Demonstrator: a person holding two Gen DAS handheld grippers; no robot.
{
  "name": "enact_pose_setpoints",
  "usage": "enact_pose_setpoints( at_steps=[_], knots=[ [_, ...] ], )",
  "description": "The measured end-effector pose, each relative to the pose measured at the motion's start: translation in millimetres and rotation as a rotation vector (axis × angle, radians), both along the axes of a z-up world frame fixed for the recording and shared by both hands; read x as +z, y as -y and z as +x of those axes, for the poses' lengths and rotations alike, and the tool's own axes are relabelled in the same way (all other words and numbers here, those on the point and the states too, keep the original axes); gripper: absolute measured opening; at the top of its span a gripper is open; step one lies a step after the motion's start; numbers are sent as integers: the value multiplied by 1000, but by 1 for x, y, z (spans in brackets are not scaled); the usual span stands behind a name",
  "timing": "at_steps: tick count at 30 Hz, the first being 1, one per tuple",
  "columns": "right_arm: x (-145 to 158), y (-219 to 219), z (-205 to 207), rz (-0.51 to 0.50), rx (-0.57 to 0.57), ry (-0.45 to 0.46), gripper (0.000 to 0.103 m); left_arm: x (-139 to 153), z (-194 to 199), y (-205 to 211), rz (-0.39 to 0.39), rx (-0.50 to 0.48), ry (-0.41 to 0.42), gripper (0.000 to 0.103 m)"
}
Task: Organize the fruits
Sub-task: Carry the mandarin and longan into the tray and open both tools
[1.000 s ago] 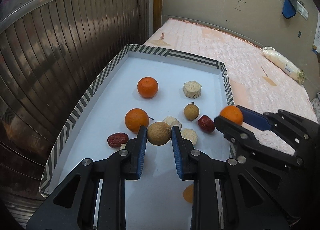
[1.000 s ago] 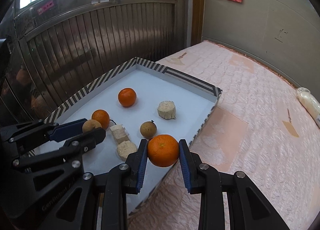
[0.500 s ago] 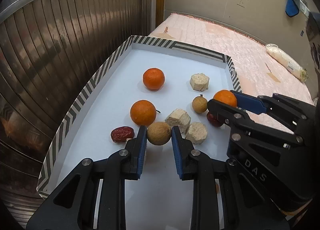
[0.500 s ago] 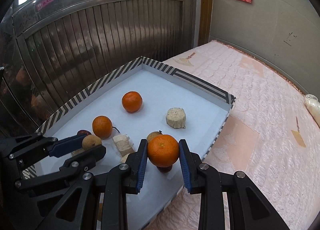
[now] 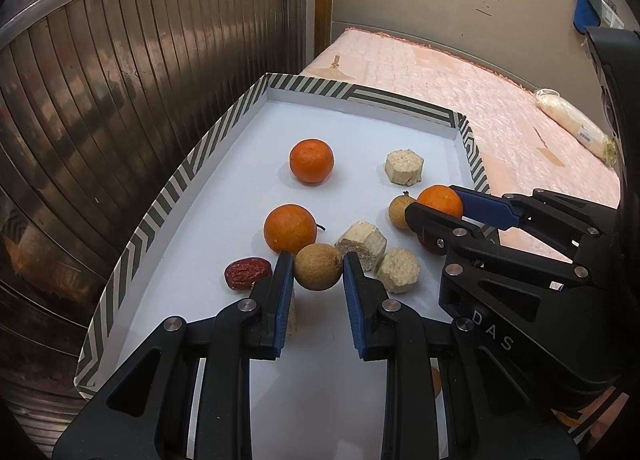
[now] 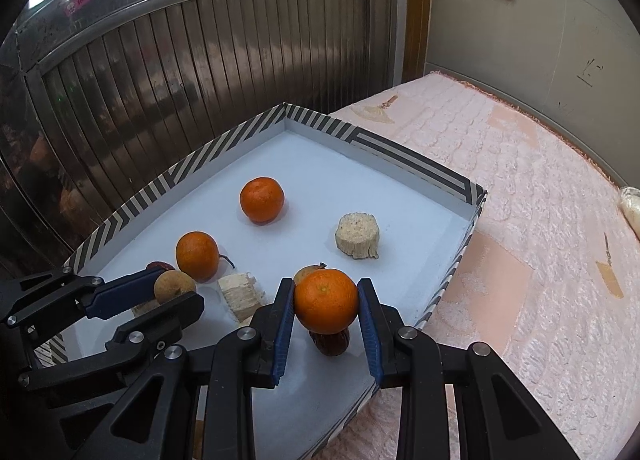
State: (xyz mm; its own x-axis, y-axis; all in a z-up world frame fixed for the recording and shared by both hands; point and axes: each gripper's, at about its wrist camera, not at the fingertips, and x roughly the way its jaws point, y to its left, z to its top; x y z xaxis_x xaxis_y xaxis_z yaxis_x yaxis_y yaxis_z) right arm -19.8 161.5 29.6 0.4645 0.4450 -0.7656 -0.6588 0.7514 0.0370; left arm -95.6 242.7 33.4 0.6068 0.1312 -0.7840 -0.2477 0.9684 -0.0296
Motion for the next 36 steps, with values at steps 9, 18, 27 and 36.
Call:
enact_pose_setpoints(
  at_steps=[9,18,27,36],
  knots=[
    [0,-1,0,11,-1,-13,30,0,0,-1,13,11,0,25],
    [3,4,-6,40,6,-25,31,4,-10,-1,36,7,14,34],
    [10,16,-13,63,-14,-18,35,2,-18,-6,11,24,14,55],
    [17,27,-30,62,-17,17,36,7,-24,-3,6,34,45,55]
  ],
)
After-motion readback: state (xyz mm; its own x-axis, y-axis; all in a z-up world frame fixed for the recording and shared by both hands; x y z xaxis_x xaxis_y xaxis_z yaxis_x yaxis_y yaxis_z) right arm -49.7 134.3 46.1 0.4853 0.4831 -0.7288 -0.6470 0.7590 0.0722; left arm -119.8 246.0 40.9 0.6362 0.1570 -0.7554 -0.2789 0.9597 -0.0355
